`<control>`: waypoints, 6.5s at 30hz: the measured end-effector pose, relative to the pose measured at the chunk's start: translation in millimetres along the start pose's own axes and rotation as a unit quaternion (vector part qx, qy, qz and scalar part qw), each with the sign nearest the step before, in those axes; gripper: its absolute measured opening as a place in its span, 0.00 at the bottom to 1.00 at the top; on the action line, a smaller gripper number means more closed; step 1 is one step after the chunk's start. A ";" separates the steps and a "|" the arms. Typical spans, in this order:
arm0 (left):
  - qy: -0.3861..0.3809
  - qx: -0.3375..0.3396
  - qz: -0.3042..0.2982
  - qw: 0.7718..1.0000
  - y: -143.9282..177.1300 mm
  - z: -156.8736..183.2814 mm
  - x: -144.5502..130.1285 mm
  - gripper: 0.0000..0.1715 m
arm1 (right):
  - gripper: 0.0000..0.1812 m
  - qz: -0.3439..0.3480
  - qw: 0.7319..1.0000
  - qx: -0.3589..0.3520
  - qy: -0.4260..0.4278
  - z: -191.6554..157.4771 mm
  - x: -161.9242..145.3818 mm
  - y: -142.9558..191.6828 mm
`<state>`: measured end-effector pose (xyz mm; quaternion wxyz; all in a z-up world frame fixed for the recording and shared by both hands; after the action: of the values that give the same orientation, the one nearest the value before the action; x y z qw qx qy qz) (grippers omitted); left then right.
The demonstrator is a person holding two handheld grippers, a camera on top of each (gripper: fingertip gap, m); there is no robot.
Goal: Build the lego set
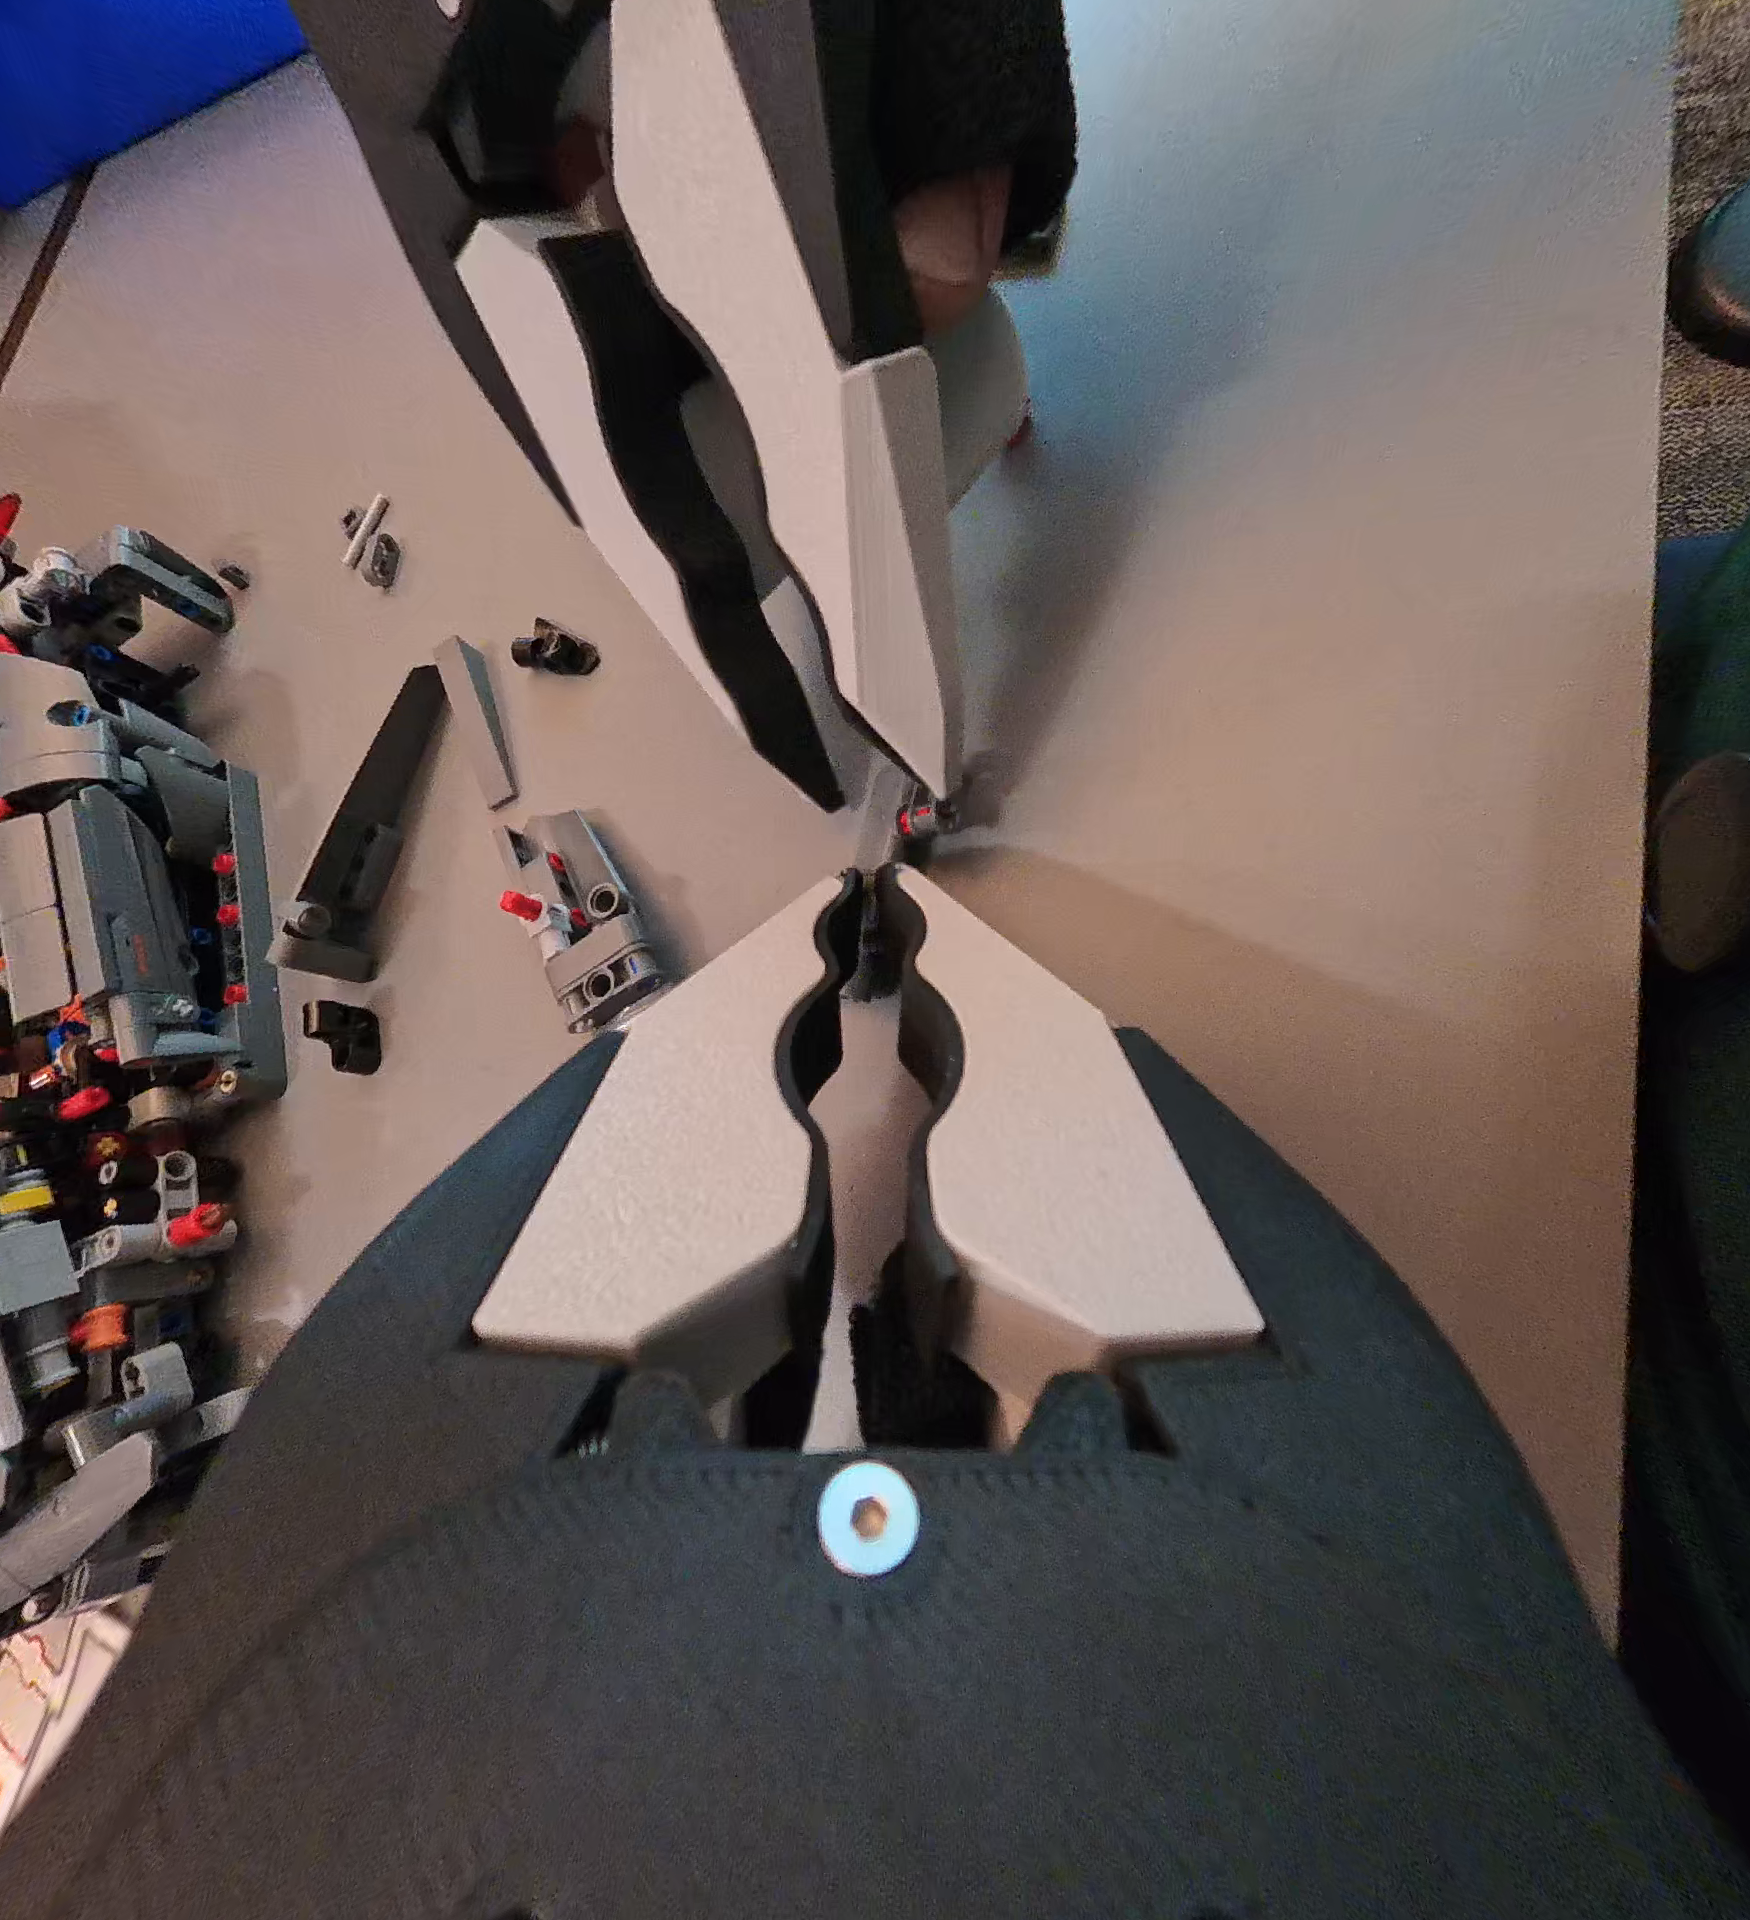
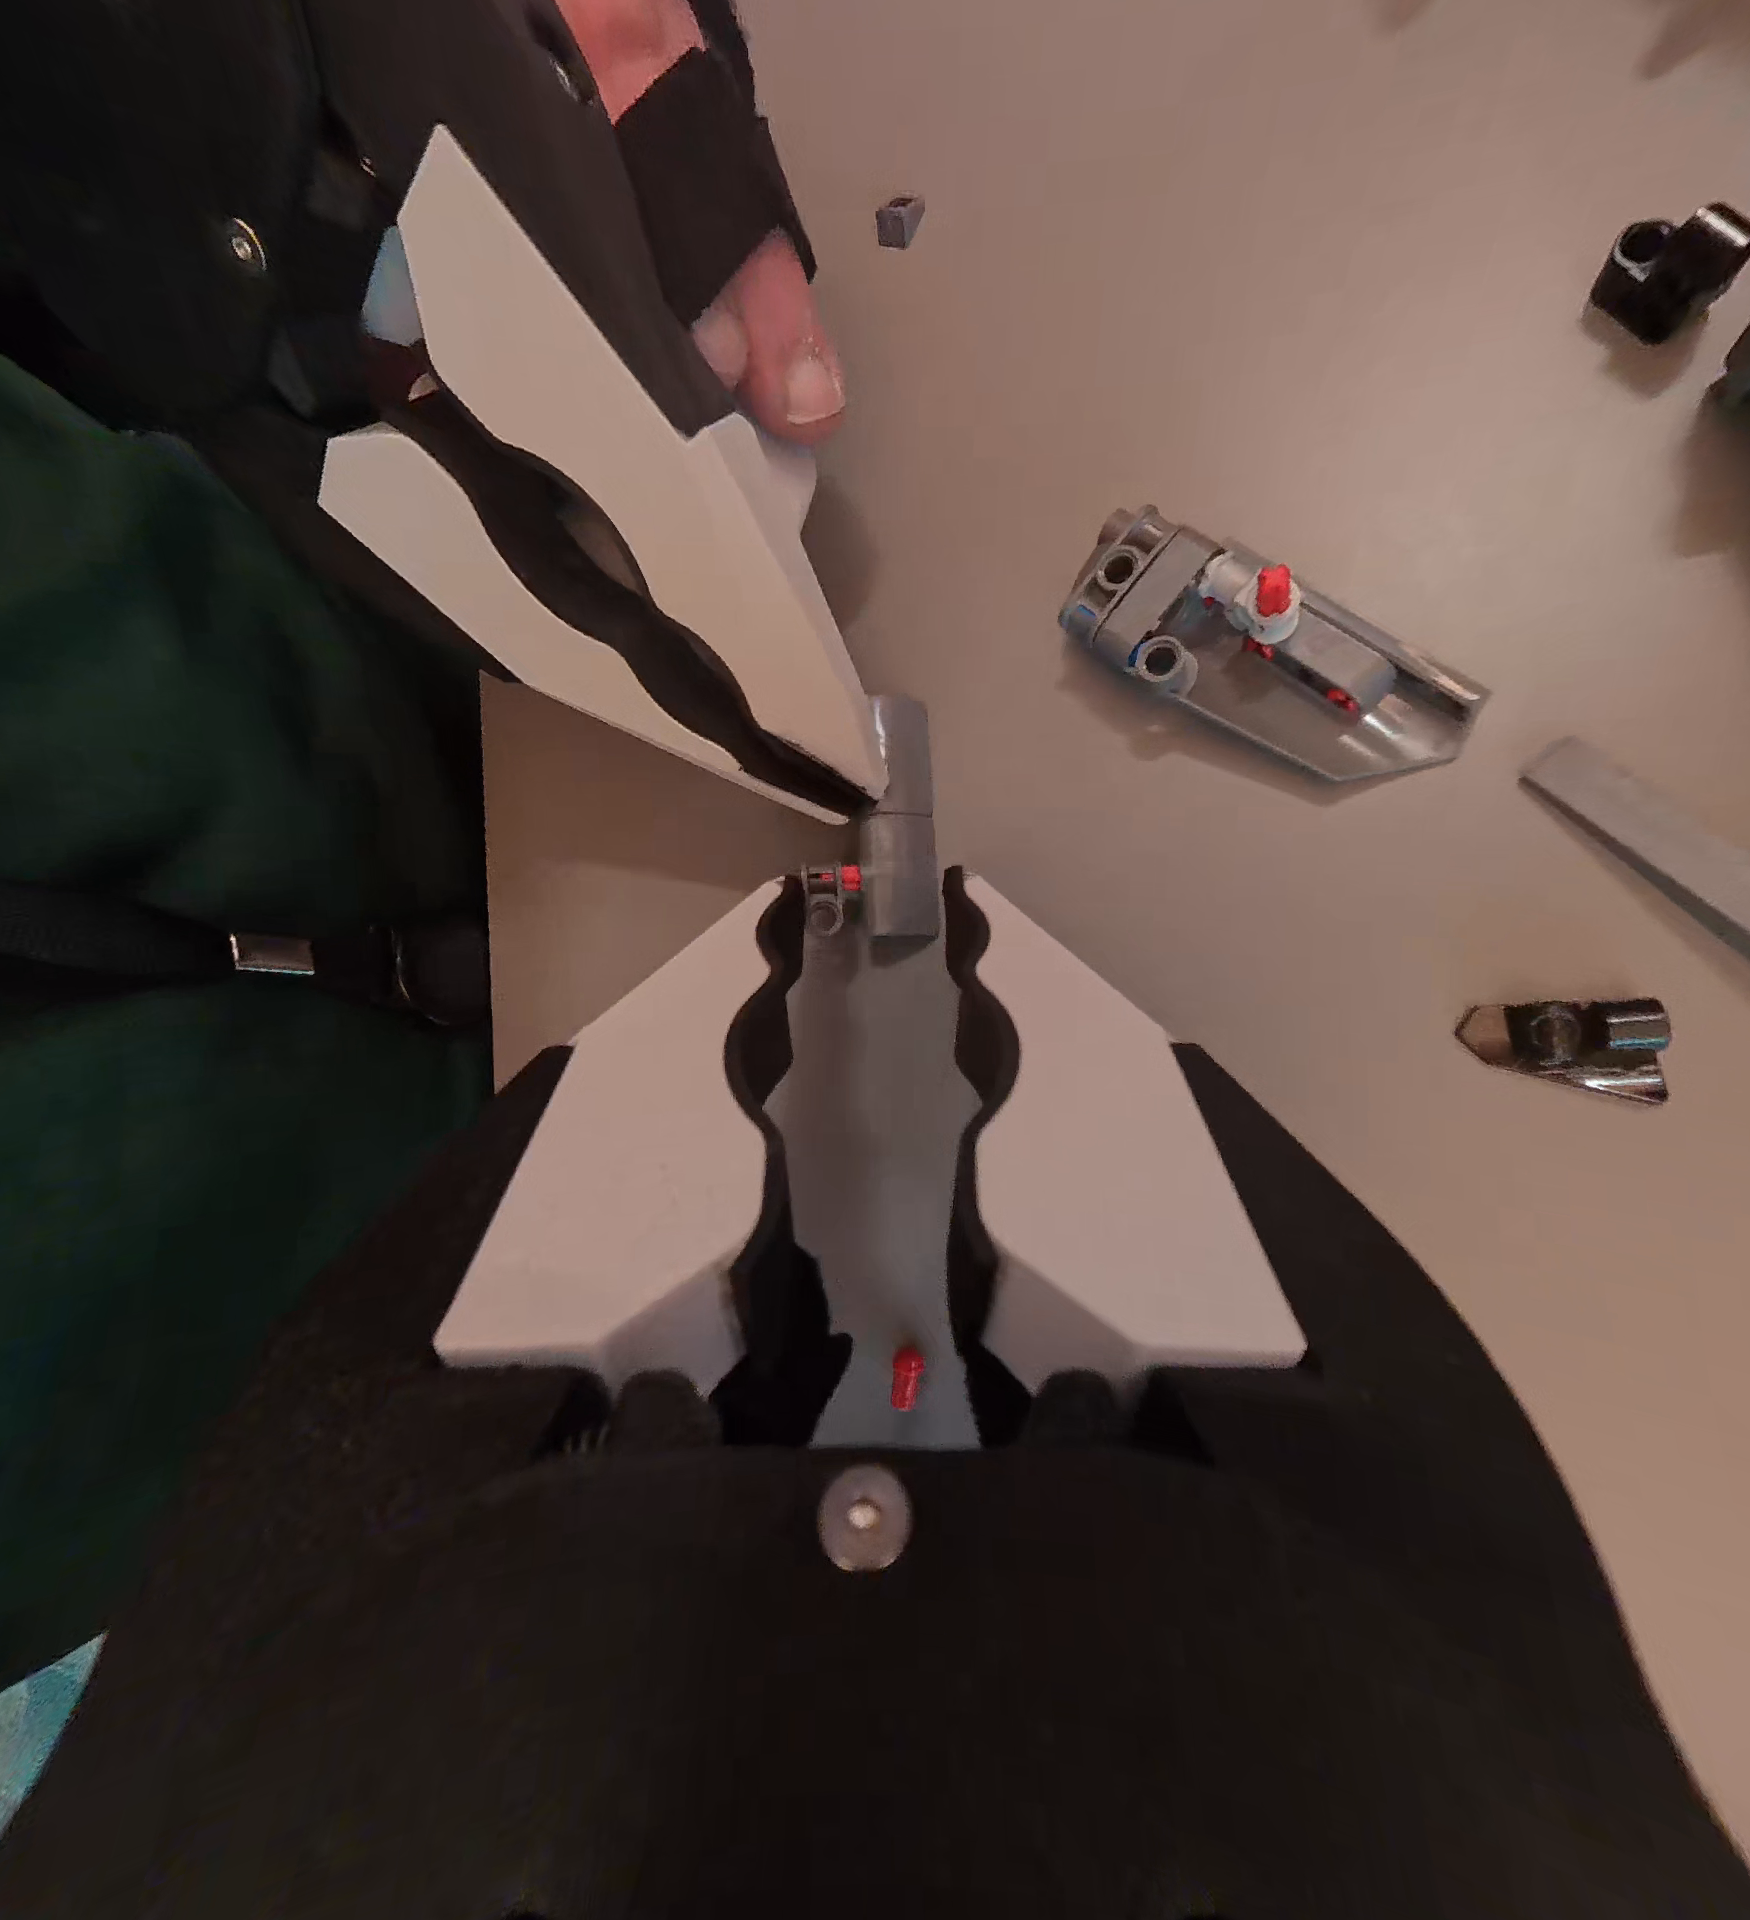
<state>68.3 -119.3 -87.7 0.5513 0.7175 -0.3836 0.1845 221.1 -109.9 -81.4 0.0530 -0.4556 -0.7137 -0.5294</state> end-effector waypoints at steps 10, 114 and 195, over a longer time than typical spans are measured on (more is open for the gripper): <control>-0.057 0.034 0.005 0.998 0.5 10.2 -0.4 0.00 | 0.14 0.005 1.000 0.013 -0.014 -1.7 -2.9 -5.7; 0.416 -0.049 0.258 0.870 37.4 -44.8 5.2 0.00 | 0.15 0.201 0.916 -0.308 0.157 -50.1 27.2 19.4; 0.492 -0.122 0.123 0.853 13.0 -36.5 -26.7 0.04 | 0.13 0.055 0.907 -0.366 0.201 -47.6 16.9 -38.8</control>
<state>47.2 -77.3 -85.9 0.7242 0.4065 -0.1666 0.5315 164.5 -139.0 -78.8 0.0535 -0.3653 -0.4181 -0.8300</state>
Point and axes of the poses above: each gripper's, where its closed fingertips meet, y back along the fingers, x out of its top, z = x × y across the jaws, the point moved 10 cm from there along y, back along the fingers
